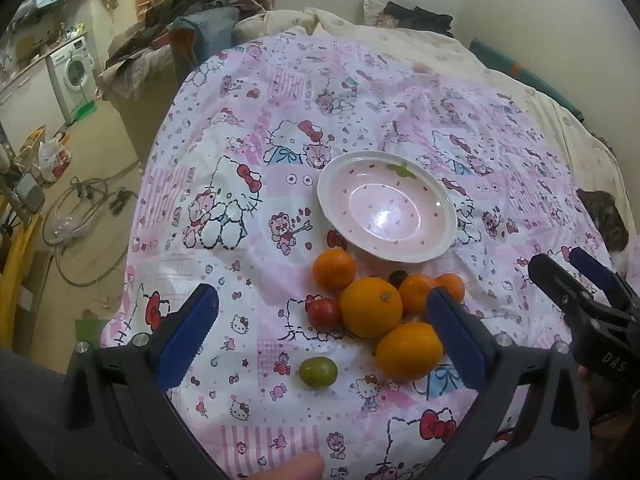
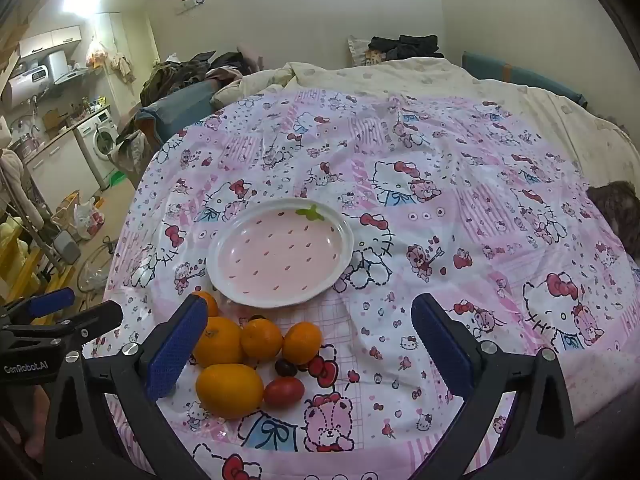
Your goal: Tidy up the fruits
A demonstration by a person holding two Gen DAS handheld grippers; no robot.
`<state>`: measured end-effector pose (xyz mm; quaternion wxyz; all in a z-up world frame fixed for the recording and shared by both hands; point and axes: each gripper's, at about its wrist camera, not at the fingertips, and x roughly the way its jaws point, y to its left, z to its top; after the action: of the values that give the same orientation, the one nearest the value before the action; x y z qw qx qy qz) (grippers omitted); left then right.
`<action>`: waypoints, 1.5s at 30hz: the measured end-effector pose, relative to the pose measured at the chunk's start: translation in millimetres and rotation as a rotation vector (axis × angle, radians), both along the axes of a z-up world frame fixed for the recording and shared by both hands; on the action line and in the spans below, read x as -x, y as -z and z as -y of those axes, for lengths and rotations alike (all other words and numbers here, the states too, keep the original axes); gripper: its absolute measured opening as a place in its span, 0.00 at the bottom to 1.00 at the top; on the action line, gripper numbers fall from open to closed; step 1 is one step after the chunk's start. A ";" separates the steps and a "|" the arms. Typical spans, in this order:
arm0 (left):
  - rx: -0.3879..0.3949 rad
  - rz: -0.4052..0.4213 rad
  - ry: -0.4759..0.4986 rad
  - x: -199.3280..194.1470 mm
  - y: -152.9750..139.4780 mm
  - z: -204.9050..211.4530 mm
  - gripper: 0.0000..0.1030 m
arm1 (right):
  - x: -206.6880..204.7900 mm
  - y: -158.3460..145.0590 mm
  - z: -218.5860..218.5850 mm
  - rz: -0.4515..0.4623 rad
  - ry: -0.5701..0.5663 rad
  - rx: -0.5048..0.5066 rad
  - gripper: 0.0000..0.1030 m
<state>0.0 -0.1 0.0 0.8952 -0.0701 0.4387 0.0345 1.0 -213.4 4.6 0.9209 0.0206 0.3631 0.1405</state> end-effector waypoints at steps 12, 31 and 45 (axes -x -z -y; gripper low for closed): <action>0.000 -0.006 -0.007 1.3 0.6 -1.5 0.99 | -1.3 -1.9 1.1 -0.002 0.005 -0.005 1.00; 0.004 -0.007 -0.008 0.7 2.5 -2.0 0.99 | -1.4 1.8 4.7 0.004 0.012 -0.003 1.00; 0.007 -0.018 -0.020 -1.3 4.0 -4.7 0.99 | -0.6 -0.4 3.7 0.002 0.014 -0.007 1.00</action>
<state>1.3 4.6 -4.1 0.8906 -0.0773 0.4462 0.0425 1.6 -217.2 5.0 0.9221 0.0261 0.3616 0.1353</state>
